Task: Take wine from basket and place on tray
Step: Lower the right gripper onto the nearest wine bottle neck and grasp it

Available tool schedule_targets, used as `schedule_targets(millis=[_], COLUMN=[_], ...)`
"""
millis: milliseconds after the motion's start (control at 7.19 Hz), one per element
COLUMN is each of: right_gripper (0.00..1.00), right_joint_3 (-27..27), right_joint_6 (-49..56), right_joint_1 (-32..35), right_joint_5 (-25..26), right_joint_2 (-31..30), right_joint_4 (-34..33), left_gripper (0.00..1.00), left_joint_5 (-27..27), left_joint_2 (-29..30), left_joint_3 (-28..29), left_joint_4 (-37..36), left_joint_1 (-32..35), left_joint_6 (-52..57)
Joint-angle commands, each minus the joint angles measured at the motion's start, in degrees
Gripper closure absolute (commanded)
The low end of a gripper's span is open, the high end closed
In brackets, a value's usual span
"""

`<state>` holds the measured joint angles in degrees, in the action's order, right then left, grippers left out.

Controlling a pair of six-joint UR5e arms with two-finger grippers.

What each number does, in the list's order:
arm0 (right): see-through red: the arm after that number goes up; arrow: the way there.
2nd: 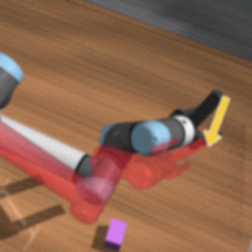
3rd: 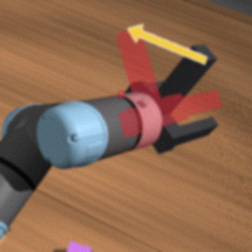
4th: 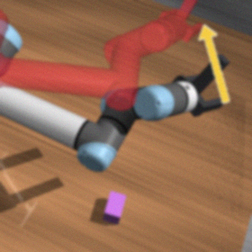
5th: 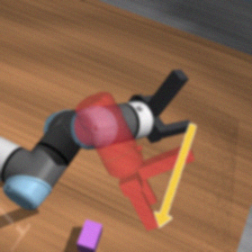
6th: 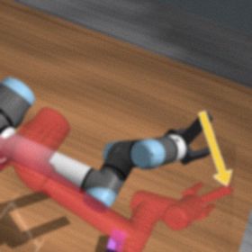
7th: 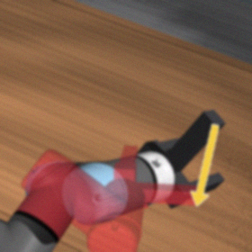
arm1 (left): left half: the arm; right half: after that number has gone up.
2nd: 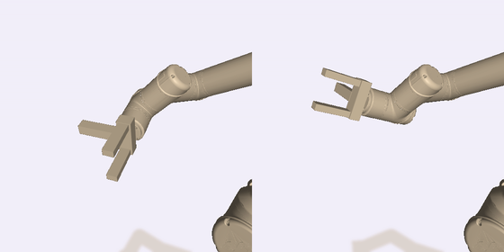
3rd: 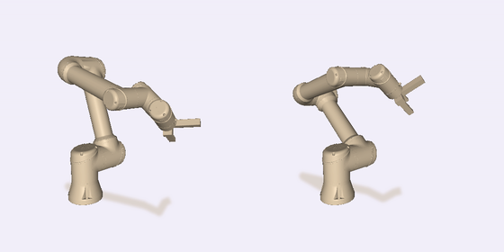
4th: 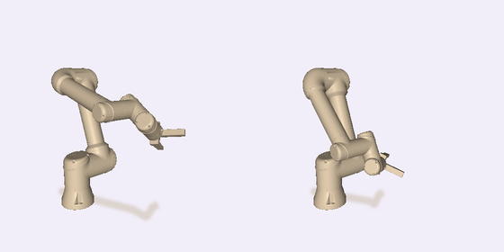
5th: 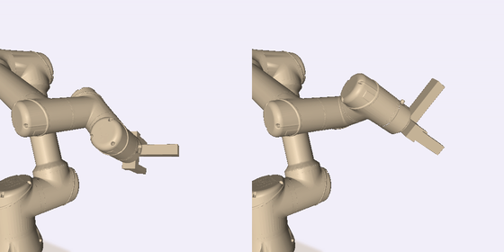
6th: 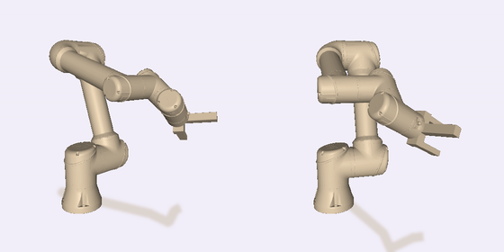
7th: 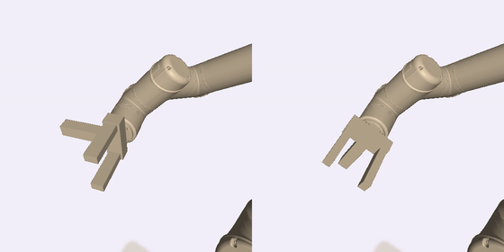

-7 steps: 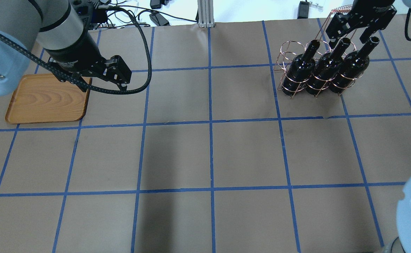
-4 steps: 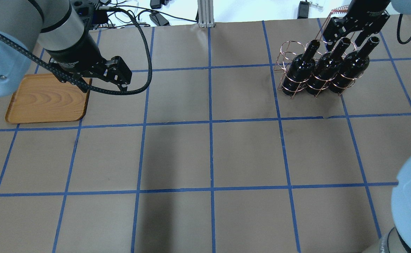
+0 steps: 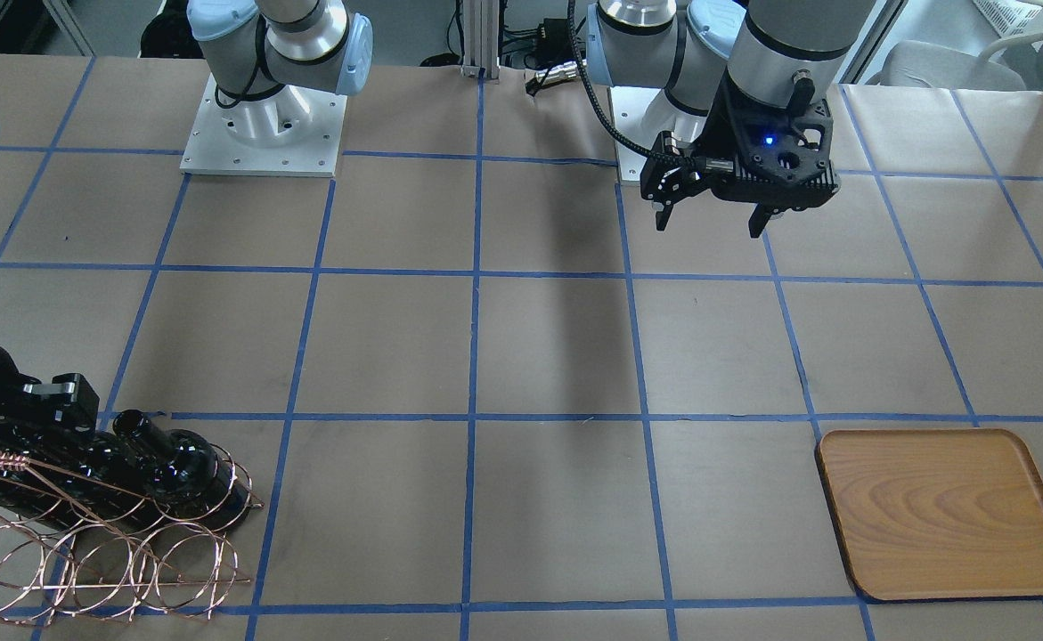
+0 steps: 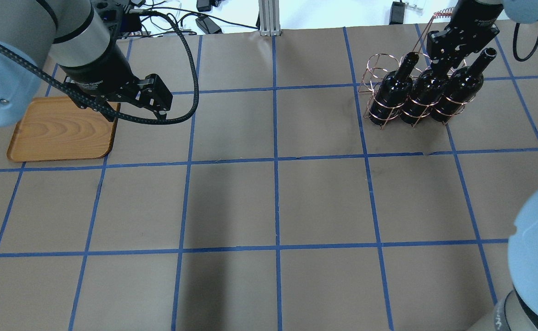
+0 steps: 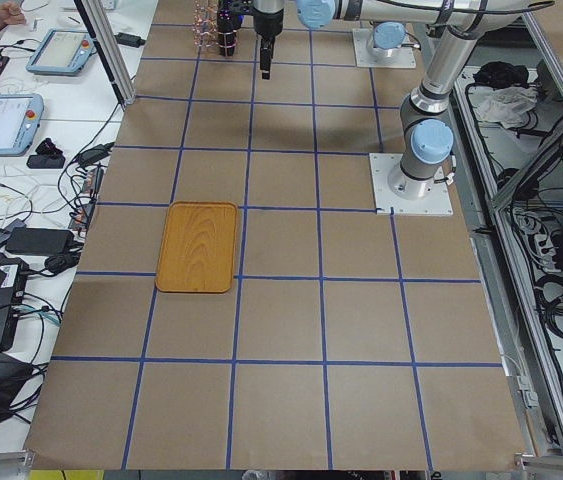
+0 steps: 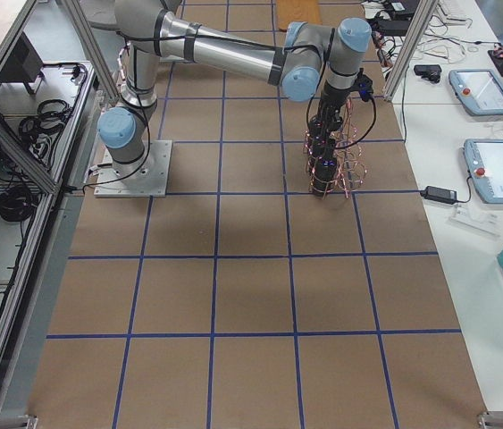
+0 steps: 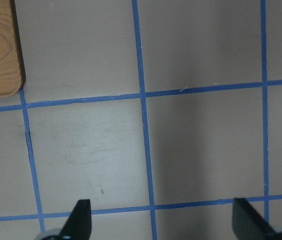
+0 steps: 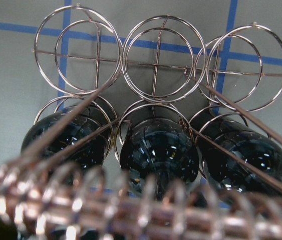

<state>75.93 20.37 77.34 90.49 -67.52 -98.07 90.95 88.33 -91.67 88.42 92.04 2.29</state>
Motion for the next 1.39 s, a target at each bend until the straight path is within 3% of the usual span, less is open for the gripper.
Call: schedule_targets(millis=[0,557,835,1113,1252], right_gripper=[0.92,0.92,0.92,0.96,1.0], right_joint_3=[-0.9,-2.7,-4.1,-2.1,1.7], right_joint_6=[-1.0,-4.9,-6.0,-10.4,-11.5], right_joint_1=[-0.1,0.0,0.3,0.7,1.9], right_joint_5=[-0.1,-0.1,-0.5,-0.7,-0.8], right_joint_2=[-0.7,-8.4,-12.2,-14.8,-15.9], right_joint_4=[0.0,1.1,8.2,14.6,15.3], left_gripper=[0.0,0.0,0.0,0.0,0.0], left_joint_5=[-0.1,-0.1,0.0,-0.1,-0.6], left_joint_2=[0.0,0.0,0.0,-0.1,0.0], left_joint_3=[0.0,0.0,0.0,0.2,0.5], left_joint_4=[-0.1,-0.1,-0.1,-0.7,-0.7], left_joint_1=[0.0,0.0,0.0,-0.4,-2.5], left_joint_6=[0.0,0.0,0.0,0.1,3.0])
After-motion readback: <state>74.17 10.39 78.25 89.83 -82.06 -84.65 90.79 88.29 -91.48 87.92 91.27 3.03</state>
